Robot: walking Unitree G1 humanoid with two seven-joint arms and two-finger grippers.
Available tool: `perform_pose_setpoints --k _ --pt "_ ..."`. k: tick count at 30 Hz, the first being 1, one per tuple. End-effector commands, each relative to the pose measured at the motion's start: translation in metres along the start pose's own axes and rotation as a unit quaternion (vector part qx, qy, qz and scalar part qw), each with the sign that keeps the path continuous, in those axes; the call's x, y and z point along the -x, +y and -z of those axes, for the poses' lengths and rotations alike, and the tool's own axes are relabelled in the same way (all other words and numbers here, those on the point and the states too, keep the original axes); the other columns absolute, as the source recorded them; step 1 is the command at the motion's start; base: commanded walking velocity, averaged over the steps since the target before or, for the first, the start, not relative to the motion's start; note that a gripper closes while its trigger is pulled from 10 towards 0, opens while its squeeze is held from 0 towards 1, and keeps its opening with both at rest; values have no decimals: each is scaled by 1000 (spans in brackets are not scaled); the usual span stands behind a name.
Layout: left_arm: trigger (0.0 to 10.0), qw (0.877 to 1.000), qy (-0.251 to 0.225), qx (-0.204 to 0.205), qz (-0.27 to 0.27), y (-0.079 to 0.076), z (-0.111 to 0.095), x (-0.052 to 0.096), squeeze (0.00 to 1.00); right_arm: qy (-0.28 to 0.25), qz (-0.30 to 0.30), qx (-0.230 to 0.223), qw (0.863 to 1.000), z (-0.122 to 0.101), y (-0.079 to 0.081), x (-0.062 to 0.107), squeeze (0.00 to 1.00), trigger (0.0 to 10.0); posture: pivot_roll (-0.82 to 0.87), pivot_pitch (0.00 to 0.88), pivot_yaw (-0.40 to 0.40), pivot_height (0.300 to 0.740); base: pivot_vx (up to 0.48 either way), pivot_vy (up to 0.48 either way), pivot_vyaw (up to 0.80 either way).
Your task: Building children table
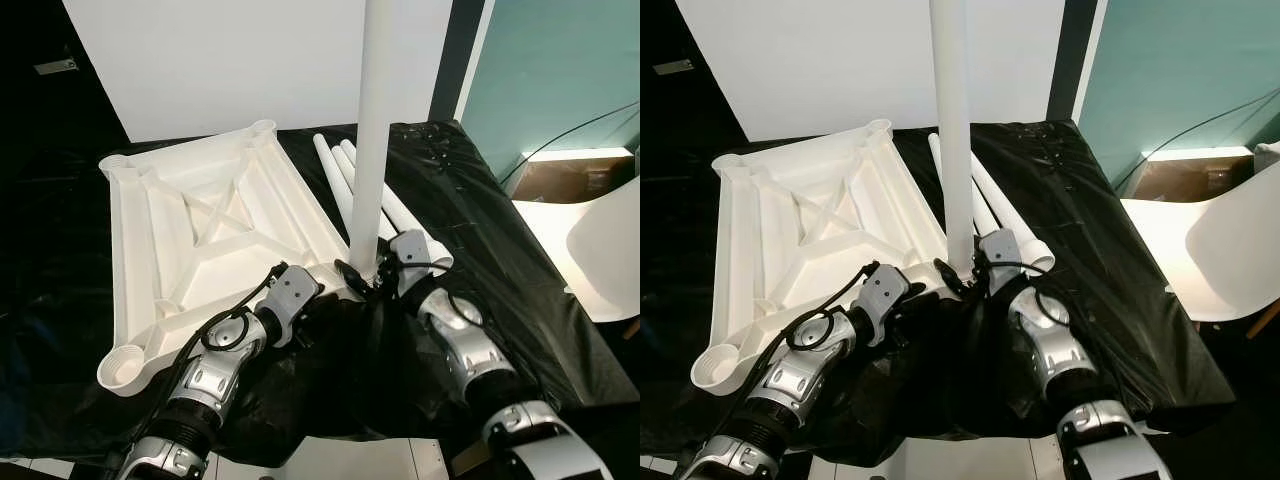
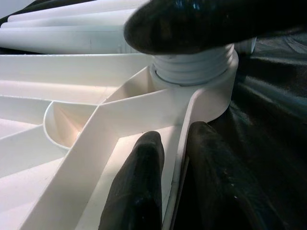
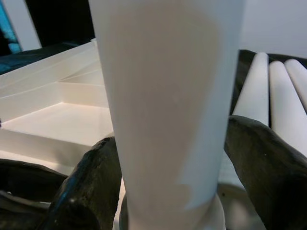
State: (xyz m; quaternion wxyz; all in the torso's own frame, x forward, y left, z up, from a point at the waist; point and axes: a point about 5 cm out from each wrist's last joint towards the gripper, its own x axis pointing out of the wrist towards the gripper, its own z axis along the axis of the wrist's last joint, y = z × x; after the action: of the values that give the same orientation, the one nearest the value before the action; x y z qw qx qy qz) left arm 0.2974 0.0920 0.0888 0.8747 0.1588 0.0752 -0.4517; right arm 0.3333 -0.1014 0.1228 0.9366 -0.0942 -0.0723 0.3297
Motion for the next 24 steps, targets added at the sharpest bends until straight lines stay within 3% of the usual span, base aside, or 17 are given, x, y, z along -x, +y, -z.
perform_pose_setpoints --k 1,5,16,17,18,24 --pt "10000 997 54 28 39 -17 26 0 0 14 -13 -4 1000 4 0 0 0 10000 10 0 20 740 0 0 0" --pt "10000 997 55 26 38 -15 26 1 0 19 -16 -3 1000 3 -4 -2 0 10000 13 0 15 740 0 0 0" --pt "10000 997 57 26 39 -16 27 2 0 14 -30 -30 999 7 7 -1 0 10000 15 0 23 740 0 0 0" --pt "10000 997 57 25 40 -16 27 2 0 12 -36 -31 999 6 7 -1 0 2980 15 0 24 740 0 0 0" --pt "10000 997 56 24 40 -15 26 1 0 11 -45 -34 998 5 6 -2 0 0 12 0 26 740 0 0 0" --pt "10000 997 54 22 41 -15 25 1 0 15 -57 -52 997 6 5 -1 0 0 9 0 24 740 0 0 0"
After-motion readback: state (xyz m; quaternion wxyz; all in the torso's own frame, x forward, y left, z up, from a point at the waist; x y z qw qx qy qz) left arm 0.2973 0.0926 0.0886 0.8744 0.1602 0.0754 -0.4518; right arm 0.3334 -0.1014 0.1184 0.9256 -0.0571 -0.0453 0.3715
